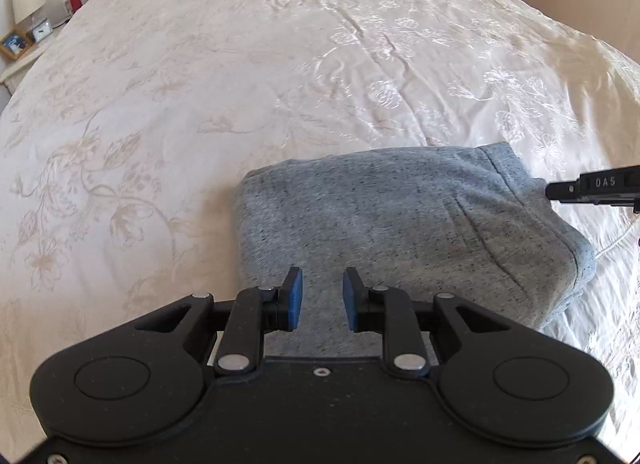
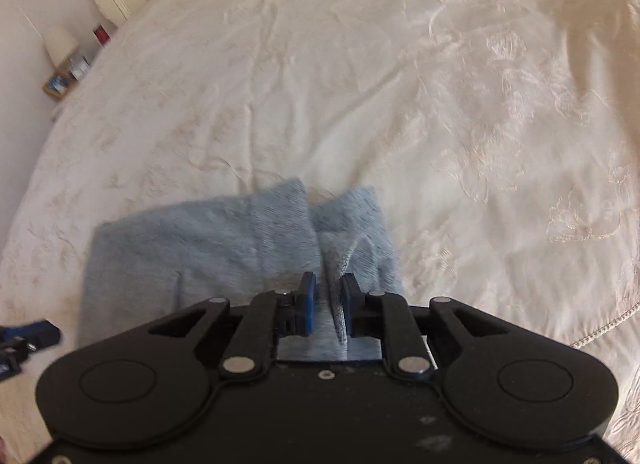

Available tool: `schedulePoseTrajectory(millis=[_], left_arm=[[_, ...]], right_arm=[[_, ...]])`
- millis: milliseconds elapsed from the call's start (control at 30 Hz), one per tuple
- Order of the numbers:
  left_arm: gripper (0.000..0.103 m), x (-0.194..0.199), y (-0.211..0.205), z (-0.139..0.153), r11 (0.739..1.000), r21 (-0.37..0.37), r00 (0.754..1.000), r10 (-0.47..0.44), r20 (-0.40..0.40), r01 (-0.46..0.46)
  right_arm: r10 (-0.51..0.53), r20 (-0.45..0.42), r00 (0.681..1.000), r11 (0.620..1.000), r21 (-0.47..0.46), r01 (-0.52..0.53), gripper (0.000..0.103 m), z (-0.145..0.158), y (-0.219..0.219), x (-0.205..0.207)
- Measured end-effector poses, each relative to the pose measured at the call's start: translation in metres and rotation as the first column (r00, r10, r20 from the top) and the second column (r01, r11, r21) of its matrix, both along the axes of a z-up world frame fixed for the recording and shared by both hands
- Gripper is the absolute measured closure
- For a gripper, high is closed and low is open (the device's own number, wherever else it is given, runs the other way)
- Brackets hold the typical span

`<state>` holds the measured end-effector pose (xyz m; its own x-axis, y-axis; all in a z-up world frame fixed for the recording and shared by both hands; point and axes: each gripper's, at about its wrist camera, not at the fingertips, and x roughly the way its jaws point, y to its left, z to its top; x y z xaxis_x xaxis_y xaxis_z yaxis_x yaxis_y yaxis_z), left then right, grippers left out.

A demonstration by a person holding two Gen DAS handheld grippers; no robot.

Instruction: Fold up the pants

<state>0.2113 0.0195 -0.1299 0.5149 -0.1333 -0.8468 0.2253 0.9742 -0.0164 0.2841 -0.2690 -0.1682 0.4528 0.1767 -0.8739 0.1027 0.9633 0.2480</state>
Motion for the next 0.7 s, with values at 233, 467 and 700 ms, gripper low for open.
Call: schedulePoseTrajectory(millis=[233, 467, 700], left_arm=[[0.071, 0.016, -0.039, -0.038, 0.997, 0.073, 0.999, -0.013, -0.053, 0.017], [0.064, 0.025, -0.047, -0.074, 0.993, 0.118, 0.996, 0.0, -0.089, 0.01], [0.063, 0.022, -0.04, -0.057, 0.997, 0.08, 0.996, 0.023, -0.081, -0.017]], right_arm=[[0.068, 0.141, 0.988, 0.998, -0.02, -0.065, 0.067, 0.022, 0.024, -0.016], [0.082, 0.029, 0.996, 0.992, -0.099, -0.079, 0.066, -0.032, 0.035, -0.005], [0.084, 0.041, 0.996, 0.993, -0.086, -0.08, 0.065, -0.041, 0.03, -0.003]])
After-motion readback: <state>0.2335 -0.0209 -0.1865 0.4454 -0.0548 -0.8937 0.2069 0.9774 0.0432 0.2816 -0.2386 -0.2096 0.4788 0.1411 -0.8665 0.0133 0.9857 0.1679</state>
